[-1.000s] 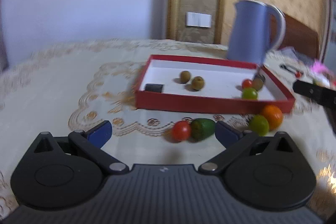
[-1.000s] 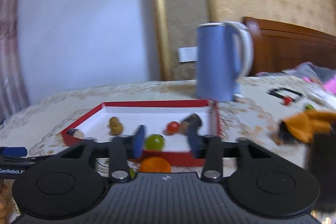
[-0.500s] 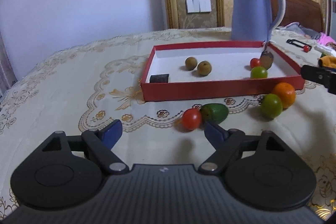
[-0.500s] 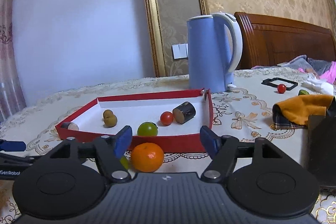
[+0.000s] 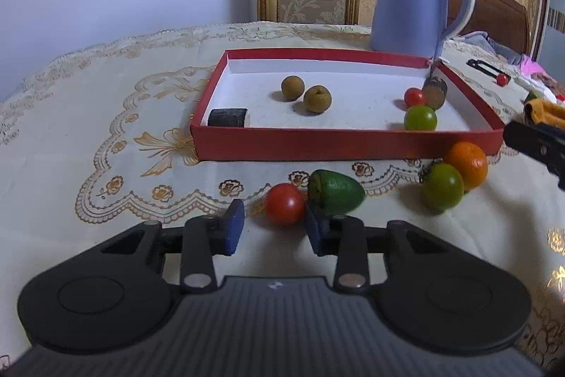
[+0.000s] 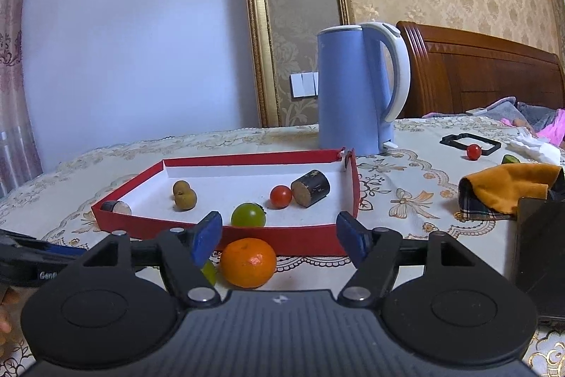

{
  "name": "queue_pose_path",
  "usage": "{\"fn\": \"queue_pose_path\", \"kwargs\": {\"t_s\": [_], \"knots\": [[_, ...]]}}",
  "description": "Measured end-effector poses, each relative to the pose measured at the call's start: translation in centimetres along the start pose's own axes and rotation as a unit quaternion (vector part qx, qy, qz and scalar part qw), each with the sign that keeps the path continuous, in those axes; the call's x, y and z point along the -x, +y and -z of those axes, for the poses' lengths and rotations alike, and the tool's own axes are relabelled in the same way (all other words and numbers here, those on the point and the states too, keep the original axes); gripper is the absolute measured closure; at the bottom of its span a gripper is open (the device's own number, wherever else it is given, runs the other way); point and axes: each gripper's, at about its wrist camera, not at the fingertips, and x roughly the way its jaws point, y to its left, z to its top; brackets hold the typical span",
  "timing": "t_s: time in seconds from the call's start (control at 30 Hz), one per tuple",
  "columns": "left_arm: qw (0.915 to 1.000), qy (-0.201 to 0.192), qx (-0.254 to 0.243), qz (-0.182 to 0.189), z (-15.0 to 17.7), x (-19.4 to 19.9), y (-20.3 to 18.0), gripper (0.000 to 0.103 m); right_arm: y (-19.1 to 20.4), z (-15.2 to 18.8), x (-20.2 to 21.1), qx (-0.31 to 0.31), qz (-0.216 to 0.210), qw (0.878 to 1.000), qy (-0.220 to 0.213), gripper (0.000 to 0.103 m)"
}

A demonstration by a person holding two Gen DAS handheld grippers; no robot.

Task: Organize fruits
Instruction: 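Lower the left tool onto the second red cherry tomato and close, then carry the red cherry tomato into the tray and open the left tool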

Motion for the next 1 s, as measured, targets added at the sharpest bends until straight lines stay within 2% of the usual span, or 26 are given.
{"fn": "queue_pose_path", "kwargs": {"t_s": [0.07, 0.13, 0.4, 0.63, 0.8, 1.0], "knots": [[0.9999, -0.002, 0.004, 0.010, -0.1, 0.0, 0.0, 0.079, 0.0, 0.0, 0.0, 0.001, -0.003, 1.000, -0.001, 0.032], [0.9999, -0.003, 0.007, 0.011, -0.1, 0.0, -0.1, 0.081, 0.0, 0.0, 0.0, -0.001, -0.006, 1.000, 0.000, 0.032], [0.9996, -0.028, 0.009, 0.002, 0.1, 1.5, 0.2, 0.081, 0.4, 0.1, 0.0, 0.009, 0.000, 1.000, 0.002, 0.032], [0.9978, -0.059, -0.012, -0.025, -2.1, 2.6, -0.3, 0.081, 0.6, 0.0, 0.1, 0.020, 0.005, 1.000, -0.004, 0.032], [0.9966, -0.068, -0.026, -0.039, -3.9, 1.9, -1.1, 0.081, 0.8, 0.1, 1.0, 0.030, 0.007, 0.999, -0.028, 0.032], [0.9960, -0.066, -0.027, -0.053, -5.9, 0.0, -1.4, 0.081, 0.8, 0.1, 1.1, 0.041, 0.003, 0.999, -0.021, 0.032]]}}
